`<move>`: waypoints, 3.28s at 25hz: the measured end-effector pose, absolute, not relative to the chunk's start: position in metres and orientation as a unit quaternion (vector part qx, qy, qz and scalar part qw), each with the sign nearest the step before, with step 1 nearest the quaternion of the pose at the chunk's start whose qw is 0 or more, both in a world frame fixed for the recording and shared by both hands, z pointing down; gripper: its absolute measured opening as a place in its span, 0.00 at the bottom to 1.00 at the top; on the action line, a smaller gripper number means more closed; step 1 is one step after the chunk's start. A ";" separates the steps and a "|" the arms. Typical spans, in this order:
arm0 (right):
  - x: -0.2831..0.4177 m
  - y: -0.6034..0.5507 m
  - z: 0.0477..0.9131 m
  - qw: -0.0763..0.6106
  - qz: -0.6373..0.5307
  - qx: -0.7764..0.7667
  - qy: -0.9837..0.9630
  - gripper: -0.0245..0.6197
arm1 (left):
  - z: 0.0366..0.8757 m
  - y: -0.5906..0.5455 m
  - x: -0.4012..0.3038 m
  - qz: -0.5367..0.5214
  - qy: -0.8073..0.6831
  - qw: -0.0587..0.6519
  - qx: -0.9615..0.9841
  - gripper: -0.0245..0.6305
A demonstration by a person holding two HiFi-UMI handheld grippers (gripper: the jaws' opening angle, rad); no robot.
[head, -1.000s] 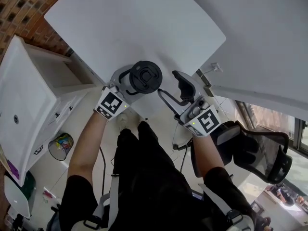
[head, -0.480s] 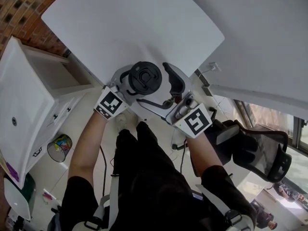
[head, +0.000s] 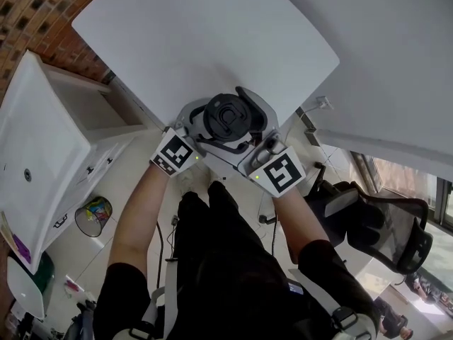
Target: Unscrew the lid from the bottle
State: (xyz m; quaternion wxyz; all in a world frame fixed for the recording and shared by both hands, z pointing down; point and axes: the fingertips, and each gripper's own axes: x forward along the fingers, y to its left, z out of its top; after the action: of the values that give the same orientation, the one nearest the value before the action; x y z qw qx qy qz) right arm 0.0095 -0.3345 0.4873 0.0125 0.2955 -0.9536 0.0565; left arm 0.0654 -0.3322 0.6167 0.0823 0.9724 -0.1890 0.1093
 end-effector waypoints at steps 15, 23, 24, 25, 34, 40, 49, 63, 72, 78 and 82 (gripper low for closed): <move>0.002 -0.318 0.492 0.052 0.070 0.031 -0.996 0.77 | 0.618 -0.330 0.064 0.111 -0.187 0.082 0.973 0.62; 0.005 -0.321 0.490 0.051 0.057 0.058 -0.995 0.86 | 0.616 -0.331 0.064 0.110 -0.186 0.083 0.973 0.62; 0.008 -0.324 0.487 0.034 0.058 0.091 -0.994 0.86 | 0.616 -0.331 0.064 0.110 -0.186 0.083 0.973 0.62; 0.011 -0.326 0.483 0.018 0.057 0.124 -0.990 0.86 | 0.616 -0.330 0.064 0.110 -0.186 0.083 0.973 0.62; 0.011 -0.330 0.482 0.010 0.009 0.298 -0.954 0.85 | 0.616 -0.331 0.063 0.109 -0.192 0.084 0.972 0.62; 0.011 -0.332 0.489 0.008 0.027 0.297 -0.954 0.75 | 0.617 -0.332 0.064 0.109 -0.191 0.083 0.972 0.62; 0.008 -0.322 0.490 0.041 0.066 0.105 -0.991 0.77 | 0.616 -0.331 0.064 0.111 -0.191 0.084 0.972 0.62; 0.009 -0.327 0.475 0.000 0.045 0.168 -0.985 0.83 | 0.616 -0.330 0.064 0.109 -0.191 0.085 0.972 0.62; 0.009 -0.338 0.476 -0.020 0.037 0.305 -0.951 0.83 | 0.615 -0.330 0.065 0.109 -0.192 0.085 0.972 0.62; 0.006 -0.334 0.485 0.007 0.032 0.293 -0.955 0.77 | 0.614 -0.331 0.065 0.109 -0.192 0.085 0.972 0.62; 0.004 -0.330 0.486 0.015 0.042 0.221 -0.974 0.79 | 0.614 -0.331 0.065 0.109 -0.193 0.084 0.971 0.62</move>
State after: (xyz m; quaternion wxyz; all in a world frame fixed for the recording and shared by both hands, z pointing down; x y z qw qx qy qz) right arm 0.0040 -0.3301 0.4858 0.0149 0.2210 -0.9742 0.0423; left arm 0.0650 -0.3307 0.6140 0.0838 0.9715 -0.1928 0.1095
